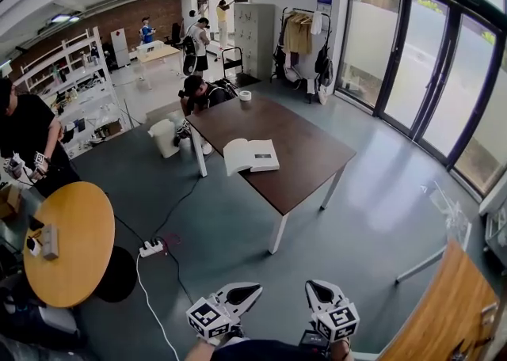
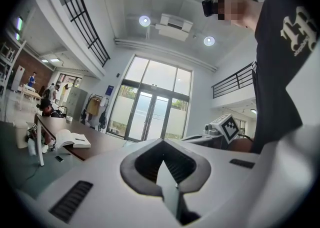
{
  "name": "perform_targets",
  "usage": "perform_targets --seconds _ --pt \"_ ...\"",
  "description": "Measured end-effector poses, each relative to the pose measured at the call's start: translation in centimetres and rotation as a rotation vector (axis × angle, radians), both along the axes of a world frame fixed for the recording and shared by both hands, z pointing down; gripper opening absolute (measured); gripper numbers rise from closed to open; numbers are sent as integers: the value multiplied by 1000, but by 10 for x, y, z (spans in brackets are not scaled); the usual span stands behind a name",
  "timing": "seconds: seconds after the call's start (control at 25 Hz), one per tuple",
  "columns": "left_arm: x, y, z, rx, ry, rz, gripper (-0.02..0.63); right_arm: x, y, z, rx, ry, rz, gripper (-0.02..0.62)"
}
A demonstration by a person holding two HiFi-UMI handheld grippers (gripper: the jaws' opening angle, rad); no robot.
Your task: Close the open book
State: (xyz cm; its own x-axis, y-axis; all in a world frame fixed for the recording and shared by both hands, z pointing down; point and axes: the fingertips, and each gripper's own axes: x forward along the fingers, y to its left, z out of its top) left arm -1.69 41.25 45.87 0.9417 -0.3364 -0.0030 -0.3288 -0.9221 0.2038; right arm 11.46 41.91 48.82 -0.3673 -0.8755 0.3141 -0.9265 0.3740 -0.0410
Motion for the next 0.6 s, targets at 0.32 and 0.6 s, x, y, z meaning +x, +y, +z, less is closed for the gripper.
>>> perform_targets --seconds 0.32,0.6 --pt "-34 -25 3 -9 9 -34 6 -33 -26 1 -9 7 -30 -12" --pt "-61 -38 6 -13 19 -34 6 -67 -48 4 -16 20 -73 -12"
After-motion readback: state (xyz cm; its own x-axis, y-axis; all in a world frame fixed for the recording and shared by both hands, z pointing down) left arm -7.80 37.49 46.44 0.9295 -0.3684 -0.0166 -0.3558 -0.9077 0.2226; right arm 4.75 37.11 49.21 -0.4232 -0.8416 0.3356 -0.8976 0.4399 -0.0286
